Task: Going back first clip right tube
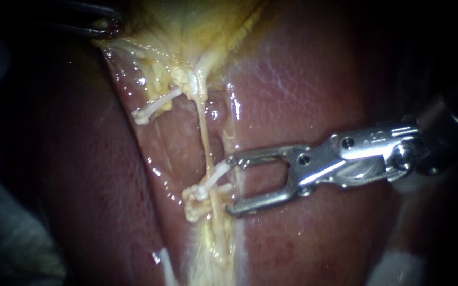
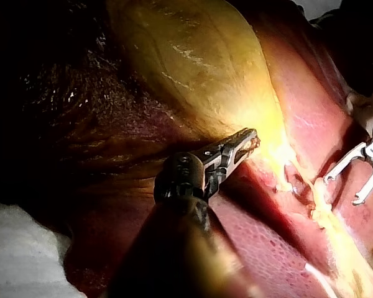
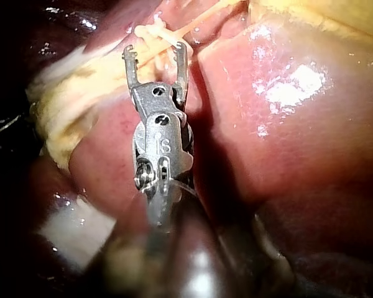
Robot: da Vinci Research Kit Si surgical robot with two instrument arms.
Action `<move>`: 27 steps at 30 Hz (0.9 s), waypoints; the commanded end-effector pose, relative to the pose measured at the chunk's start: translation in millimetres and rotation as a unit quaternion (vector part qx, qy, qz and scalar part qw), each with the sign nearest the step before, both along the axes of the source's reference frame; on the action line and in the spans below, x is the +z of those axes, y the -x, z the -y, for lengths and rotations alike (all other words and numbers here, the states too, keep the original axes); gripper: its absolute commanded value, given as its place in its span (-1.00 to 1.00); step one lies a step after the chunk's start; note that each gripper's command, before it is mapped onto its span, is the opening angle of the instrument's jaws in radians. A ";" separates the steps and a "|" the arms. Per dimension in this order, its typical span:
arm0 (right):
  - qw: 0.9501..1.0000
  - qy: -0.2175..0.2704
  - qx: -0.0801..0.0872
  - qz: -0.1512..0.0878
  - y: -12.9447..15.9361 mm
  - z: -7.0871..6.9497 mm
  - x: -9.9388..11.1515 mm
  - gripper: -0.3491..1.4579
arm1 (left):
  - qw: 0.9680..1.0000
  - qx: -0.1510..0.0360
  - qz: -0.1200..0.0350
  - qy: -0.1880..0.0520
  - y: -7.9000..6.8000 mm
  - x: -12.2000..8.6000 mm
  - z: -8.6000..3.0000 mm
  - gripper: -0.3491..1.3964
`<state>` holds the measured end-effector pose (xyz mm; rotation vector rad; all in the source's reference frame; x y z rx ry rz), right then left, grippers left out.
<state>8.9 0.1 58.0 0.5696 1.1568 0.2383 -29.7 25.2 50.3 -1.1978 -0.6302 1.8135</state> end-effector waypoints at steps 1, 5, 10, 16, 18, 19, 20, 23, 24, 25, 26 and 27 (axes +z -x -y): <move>1.000 -0.002 0.002 0.004 0.3 -0.3 -0.1 -0.06 | 1.000 0.000 0.000 0.000 0.0 0.0 0.0 -1.00; 1.000 0.029 0.005 0.012 0.9 -1.1 -0.8 -0.06 | 1.000 0.000 0.000 0.000 0.0 0.0 0.0 -1.00; 0.996 0.073 -0.005 0.055 2.2 -0.7 -2.2 -0.06 | 1.000 0.000 0.000 0.000 -0.1 0.1 0.0 -1.00; 0.992 0.096 0.018 0.079 4.6 -0.2 -4.7 -0.06 | 1.000 0.000 0.000 0.001 0.0 0.3 0.1 -1.00; 0.991 0.098 0.027 0.086 5.5 -0.4 -5.7 -0.07 | 1.000 -0.001 -0.001 0.002 0.2 0.5 0.3 -1.00; 0.991 0.096 0.031 0.089 5.8 -0.5 -6.0 -0.08 | 1.000 -0.002 0.000 0.002 0.4 0.6 0.4 -1.00; 0.990 0.099 0.036 0.094 6.1 -0.8 -6.4 -0.09 | 1.000 -0.002 0.000 0.003 0.6 0.8 0.5 -1.00; 0.988 0.108 0.044 0.103 6.6 -1.4 -6.8 -0.07 | 1.000 -0.003 -0.005 0.005 1.4 1.4 0.9 -1.00; 0.988 0.110 0.041 0.102 6.7 -1.4 -6.8 -0.07 | 1.000 -0.004 -0.006 0.002 1.7 1.6 1.0 -1.00; 0.988 0.108 0.042 0.102 6.9 -1.5 -6.8 -0.07 | 1.000 -0.004 -0.006 0.003 2.0 1.8 1.2 -1.00; 0.988 0.105 0.041 0.101 6.9 -1.5 -6.7 -0.07 | 1.000 -0.001 -0.006 0.003 2.3 2.1 1.4 -1.00; 0.989 0.101 0.036 0.098 7.1 -1.5 -6.6 -0.07 | 1.000 -0.001 -0.007 0.000 2.6 2.4 1.5 -1.00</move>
